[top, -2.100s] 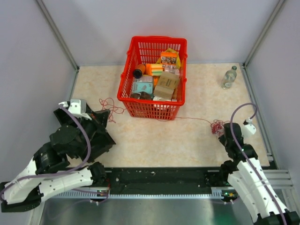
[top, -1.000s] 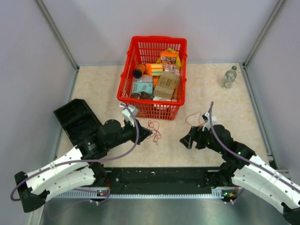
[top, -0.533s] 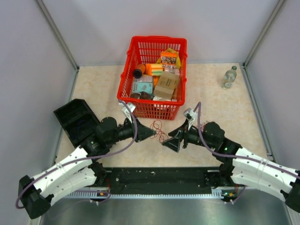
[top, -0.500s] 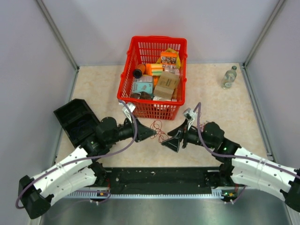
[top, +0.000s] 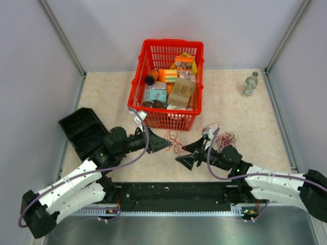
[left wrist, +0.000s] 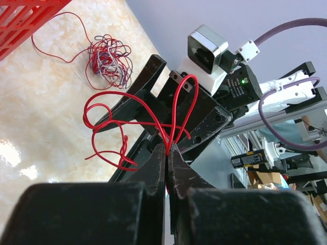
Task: Untangle the cables
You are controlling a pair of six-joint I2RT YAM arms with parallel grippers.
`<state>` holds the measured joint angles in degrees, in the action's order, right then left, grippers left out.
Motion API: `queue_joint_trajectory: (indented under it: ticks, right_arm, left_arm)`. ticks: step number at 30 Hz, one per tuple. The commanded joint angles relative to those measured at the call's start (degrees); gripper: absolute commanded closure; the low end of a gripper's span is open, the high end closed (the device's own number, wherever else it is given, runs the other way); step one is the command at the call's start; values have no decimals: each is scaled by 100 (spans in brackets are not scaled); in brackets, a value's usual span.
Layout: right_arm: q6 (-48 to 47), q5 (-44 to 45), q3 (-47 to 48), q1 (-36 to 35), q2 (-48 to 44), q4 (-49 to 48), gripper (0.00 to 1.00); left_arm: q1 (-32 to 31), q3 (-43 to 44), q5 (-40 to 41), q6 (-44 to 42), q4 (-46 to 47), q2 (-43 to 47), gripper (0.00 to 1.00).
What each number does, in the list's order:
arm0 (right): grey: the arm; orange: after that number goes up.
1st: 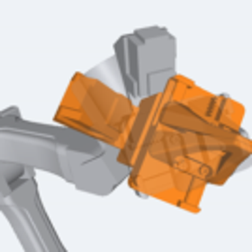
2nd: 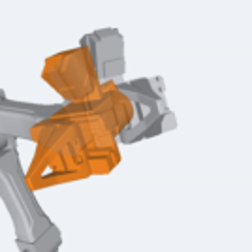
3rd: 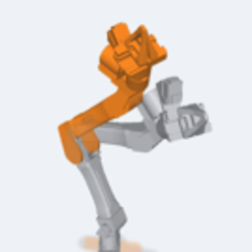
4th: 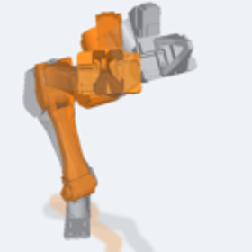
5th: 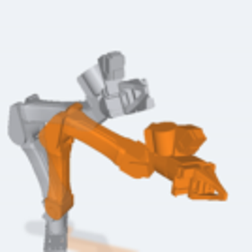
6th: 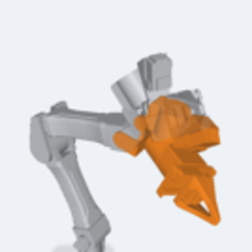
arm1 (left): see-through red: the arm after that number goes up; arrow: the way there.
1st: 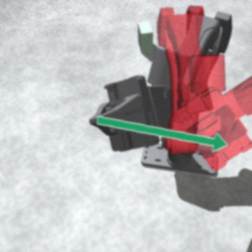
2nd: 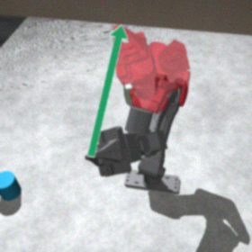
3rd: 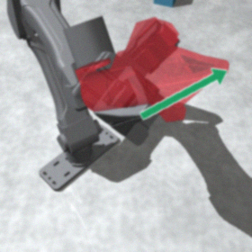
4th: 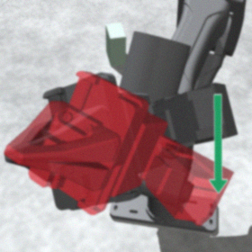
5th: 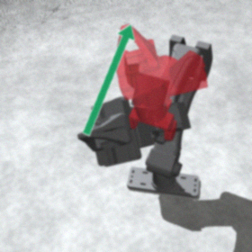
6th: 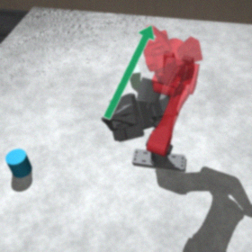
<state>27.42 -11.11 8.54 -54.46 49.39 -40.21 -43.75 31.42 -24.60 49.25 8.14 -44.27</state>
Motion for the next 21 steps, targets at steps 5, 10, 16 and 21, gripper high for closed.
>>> queue_joint_trajectory:
  ticks: [5,10,16,21]
  right_arm:
    - [272,479,130,-197,817,-2316,31]
    - [510,347,289,-214,1511,-2956,40]
    - [826,320,438,-241,2031,-3311,70]
    - [1090,856,534,-241,962,-445,100]
  left_arm:
    - [59,-109,-98,198,548,94,100]
    - [68,-250,-115,330,750,94,100]
    - [59,-277,-107,243,637,190,100]
    - [68,-110,1015,-354,-784,410,75]
